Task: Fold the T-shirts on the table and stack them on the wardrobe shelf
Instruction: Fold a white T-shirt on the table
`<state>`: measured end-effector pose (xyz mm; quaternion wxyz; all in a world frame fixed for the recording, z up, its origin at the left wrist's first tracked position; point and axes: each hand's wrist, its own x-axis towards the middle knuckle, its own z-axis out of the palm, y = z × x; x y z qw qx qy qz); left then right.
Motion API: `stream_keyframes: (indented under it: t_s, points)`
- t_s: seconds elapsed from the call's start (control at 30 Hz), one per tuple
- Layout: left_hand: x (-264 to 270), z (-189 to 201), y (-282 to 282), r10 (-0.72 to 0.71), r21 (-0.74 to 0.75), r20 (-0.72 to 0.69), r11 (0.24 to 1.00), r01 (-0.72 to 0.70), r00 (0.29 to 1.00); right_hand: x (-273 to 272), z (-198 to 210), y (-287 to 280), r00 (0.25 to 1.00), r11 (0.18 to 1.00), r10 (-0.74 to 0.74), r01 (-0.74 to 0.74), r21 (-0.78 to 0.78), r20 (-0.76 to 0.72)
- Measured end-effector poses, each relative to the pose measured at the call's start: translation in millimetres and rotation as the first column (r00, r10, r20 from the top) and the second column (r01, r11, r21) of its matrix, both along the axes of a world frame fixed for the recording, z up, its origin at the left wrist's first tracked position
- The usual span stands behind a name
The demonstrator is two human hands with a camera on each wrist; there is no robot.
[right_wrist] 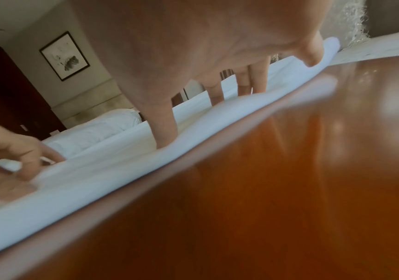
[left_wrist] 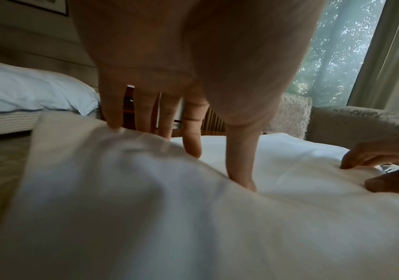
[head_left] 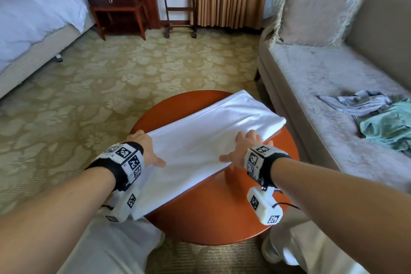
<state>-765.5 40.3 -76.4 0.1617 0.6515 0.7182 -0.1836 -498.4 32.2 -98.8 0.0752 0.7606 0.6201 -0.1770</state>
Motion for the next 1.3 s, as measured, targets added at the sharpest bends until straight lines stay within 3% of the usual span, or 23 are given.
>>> stream_keyframes:
  t_s: [0.1,0.2,0.33,0.53,0.67,0.8,0.97,1.13,1.27,1.3]
  points:
    - [-5.4,3.5,-6.9,0.029,-0.014,0.028,0.999,-0.028,0.999,5.4,4.4,16.3,0.997,0.999,0.034,-0.033,-0.023,0.067]
    - [-0.1,5.7,-16.2,0.042,-0.058,0.048,0.998,-0.04,0.998,6.9,14.6,27.4,0.983,0.999,-0.025,0.02,0.031,0.181]
    - [3.2,4.2,-24.1,0.112,-0.07,0.105,0.992,-0.105,0.988,-11.0,32.7,22.5,0.99,0.991,-0.104,0.094,0.1,0.093]
    - [1.3,7.2,-43.2,0.176,-0.033,0.142,0.984,-0.173,0.974,-39.7,37.1,-18.2,0.993,0.991,-0.026,0.011,-0.133,-0.114]
    - [7.6,6.0,-62.5,0.221,-0.016,0.176,0.975,-0.221,0.959,-43.9,19.7,-52.9,0.995,0.981,0.091,-0.097,-0.168,-0.046]
    - [19.8,0.6,-86.2,0.26,-0.031,0.222,0.965,-0.26,0.94,-23.2,18.3,-69.6,0.993,0.984,0.12,-0.117,-0.138,0.013]
    - [52.6,-6.3,-113.3,0.237,-0.062,0.248,0.971,-0.229,0.939,7.1,29.0,-82.8,0.99,0.995,0.015,0.0,-0.105,0.138]
    - [76.7,-12.4,-130.3,0.271,-0.127,0.366,0.962,-0.241,0.89,25.3,23.1,-106.6,0.964,0.953,-0.259,0.265,-0.145,0.061]
    - [81.1,-14.2,-144.9,0.299,-0.102,0.418,0.954,-0.282,0.858,34.4,21.8,-130.5,0.95,0.944,-0.287,0.258,-0.207,-0.126]
    - [81.0,-14.6,-148.0,0.301,-0.086,0.415,0.952,-0.292,0.858,34.3,22.2,-136.6,0.972,0.958,-0.214,0.19,-0.216,-0.097]
